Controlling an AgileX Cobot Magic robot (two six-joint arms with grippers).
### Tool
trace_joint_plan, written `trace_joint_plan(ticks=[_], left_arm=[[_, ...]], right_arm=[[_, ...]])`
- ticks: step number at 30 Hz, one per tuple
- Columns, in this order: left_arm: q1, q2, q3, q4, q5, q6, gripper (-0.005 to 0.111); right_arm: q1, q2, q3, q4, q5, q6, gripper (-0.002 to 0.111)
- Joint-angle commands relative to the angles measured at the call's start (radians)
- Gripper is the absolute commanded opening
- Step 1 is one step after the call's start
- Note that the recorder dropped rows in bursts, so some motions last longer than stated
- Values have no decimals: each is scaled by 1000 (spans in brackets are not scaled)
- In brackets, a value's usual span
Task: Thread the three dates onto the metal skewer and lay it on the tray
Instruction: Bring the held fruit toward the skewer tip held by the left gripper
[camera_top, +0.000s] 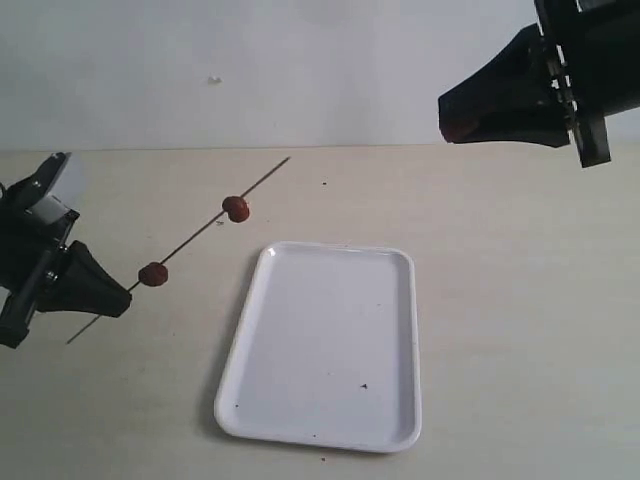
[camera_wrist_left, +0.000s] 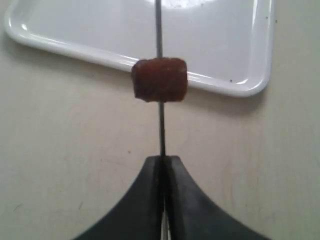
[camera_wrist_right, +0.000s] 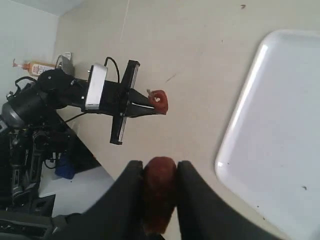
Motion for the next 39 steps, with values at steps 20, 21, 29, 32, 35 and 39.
trace_joint_plan(ticks=[20,21,29,32,35,39], left_arm=[[5,-52,-8,142,-53,-94,0],[5,-56,-8,140,-46,-55,0],[5,-123,-55,150,36,11,0],[2,-124,-55,150,62,11,0],[2,-124,-55,154,118,11,0],[-3,-124,-55,157,141,11,0]], right_arm=[[102,101,3,67,-4,78,23],[102,105,3,65,-4,93,23],[122,133,3,79,-4,135,23],[168,133,3,102,-4,135,23],[225,133,3,152,-4,132,23],[225,133,3,183,-4,126,23]])
